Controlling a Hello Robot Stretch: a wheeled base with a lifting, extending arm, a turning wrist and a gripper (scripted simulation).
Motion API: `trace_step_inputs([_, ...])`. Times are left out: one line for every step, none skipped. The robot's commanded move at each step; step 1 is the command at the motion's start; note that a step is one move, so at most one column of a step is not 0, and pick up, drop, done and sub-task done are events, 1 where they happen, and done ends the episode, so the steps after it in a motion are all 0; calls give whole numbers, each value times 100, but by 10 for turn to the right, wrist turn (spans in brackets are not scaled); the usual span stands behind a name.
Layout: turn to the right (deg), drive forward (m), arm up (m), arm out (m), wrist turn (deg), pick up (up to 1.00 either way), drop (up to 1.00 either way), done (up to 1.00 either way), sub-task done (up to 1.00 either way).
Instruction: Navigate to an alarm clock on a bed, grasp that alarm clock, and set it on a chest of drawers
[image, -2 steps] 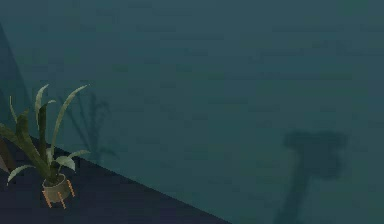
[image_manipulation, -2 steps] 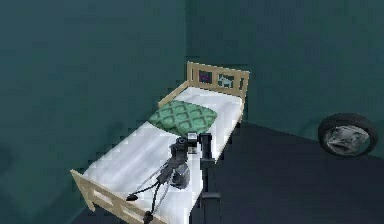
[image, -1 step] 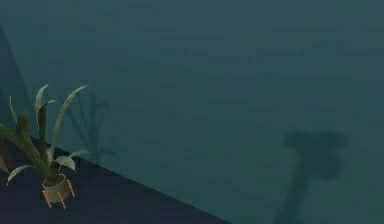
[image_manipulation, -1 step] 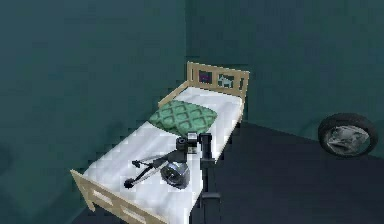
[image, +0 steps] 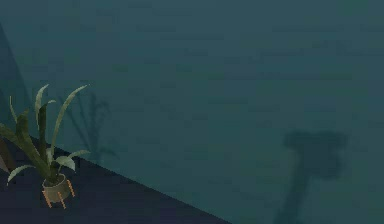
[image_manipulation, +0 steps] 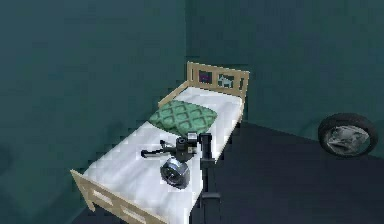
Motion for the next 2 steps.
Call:
trace_step_inputs([0, 0, 0, 0, 390, 0, 0, 0, 0])
trace_step_inputs([0, 0, -30, 0, 0, 0, 0, 0, 0])
